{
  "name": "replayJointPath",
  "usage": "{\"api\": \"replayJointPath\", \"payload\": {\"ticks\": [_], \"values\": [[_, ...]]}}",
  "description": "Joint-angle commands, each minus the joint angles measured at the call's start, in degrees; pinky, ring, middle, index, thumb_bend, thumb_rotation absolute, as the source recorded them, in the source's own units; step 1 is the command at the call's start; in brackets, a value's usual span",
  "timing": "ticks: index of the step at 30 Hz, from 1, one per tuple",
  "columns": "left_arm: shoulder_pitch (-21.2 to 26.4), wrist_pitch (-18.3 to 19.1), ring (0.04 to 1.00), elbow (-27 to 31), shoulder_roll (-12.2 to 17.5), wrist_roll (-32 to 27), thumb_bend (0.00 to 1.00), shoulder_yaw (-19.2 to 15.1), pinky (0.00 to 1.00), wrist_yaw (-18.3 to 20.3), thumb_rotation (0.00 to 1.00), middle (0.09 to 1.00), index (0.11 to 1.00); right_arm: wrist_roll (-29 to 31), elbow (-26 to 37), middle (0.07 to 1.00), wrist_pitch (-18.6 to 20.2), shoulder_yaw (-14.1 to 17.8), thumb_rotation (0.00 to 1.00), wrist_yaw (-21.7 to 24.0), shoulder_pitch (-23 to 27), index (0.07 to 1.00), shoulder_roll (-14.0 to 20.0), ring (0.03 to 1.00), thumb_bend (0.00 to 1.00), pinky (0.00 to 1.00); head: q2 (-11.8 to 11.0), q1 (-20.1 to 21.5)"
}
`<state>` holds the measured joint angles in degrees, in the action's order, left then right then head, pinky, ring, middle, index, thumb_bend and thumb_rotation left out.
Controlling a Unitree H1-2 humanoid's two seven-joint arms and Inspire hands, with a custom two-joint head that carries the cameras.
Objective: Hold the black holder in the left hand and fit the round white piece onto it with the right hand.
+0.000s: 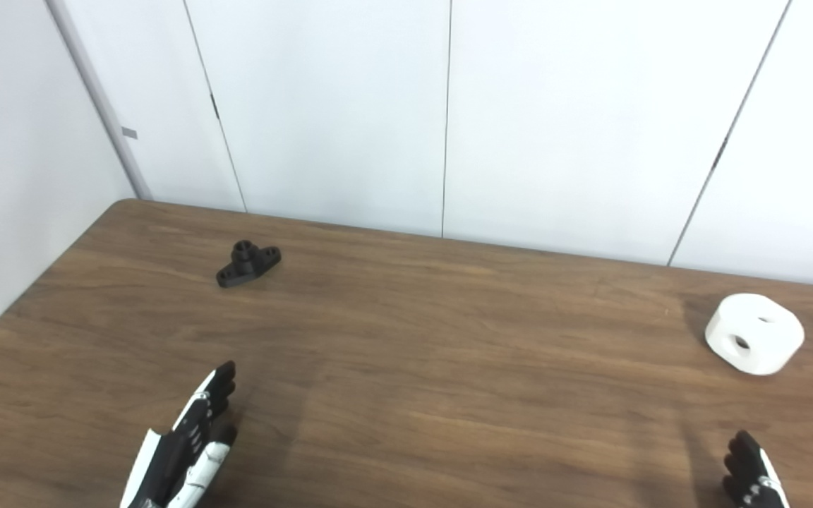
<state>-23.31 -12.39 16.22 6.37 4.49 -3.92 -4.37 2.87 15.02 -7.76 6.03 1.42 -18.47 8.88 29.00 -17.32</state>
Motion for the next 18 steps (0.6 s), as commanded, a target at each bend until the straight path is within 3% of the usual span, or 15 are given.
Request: {"api": "replayJointPath", "payload": {"ticks": [1, 5, 8, 10, 15, 18], "values": [[-0.11, -1.81, 0.967, -0.26, -2.26, -0.10, 0.66, 0.53, 0.98, -0.41, 0.78, 0.974, 0.972, -0.82, -0.37, 0.931, -1.60, -0.01, 0.99, -0.29, 0.64, 0.913, -0.56, 0.937, 0.59, 0.92, 0.21, 0.27], [-0.44, -0.01, 0.977, 1.89, -2.39, 0.24, 0.62, 0.31, 0.98, -0.61, 0.75, 0.978, 0.973, -1.37, 0.08, 0.929, -0.81, -0.05, 0.98, -0.51, 0.59, 0.905, -0.76, 0.928, 0.62, 0.89, 0.89, 1.58], [-0.11, 1.84, 0.976, 4.37, -2.18, 2.01, 0.61, -0.26, 0.95, -1.10, 0.67, 0.975, 0.968, -1.81, -0.06, 0.930, -1.02, -0.20, 0.98, -0.37, 0.67, 0.907, -0.63, 0.927, 0.65, 0.88, 1.25, 2.68], [0.66, 2.82, 0.965, 5.86, -1.95, 3.27, 0.60, -0.83, 0.95, -1.53, 0.53, 0.962, 0.943, -1.66, -0.35, 0.963, -1.42, -0.42, 1.00, 0.12, 0.65, 0.944, -0.29, 0.966, 0.64, 0.95, 1.44, 3.05], [6.31, 9.09, 0.947, 10.26, -0.28, 6.14, 0.72, -3.53, 0.92, -2.14, 0.35, 0.937, 0.902, -0.14, -0.76, 0.993, -1.76, -0.50, 1.00, 0.76, 0.90, 0.984, -0.43, 0.999, 0.63, 1.00, 1.52, 3.52], [10.11, 12.87, 0.942, 11.45, 1.48, 5.94, 0.76, -4.97, 0.89, -1.73, 0.32, 0.937, 0.900, -0.12, -1.35, 0.991, -2.25, -0.46, 1.00, 0.84, 1.22, 0.982, -0.43, 1.000, 0.64, 1.00, 1.60, 3.35]]}}
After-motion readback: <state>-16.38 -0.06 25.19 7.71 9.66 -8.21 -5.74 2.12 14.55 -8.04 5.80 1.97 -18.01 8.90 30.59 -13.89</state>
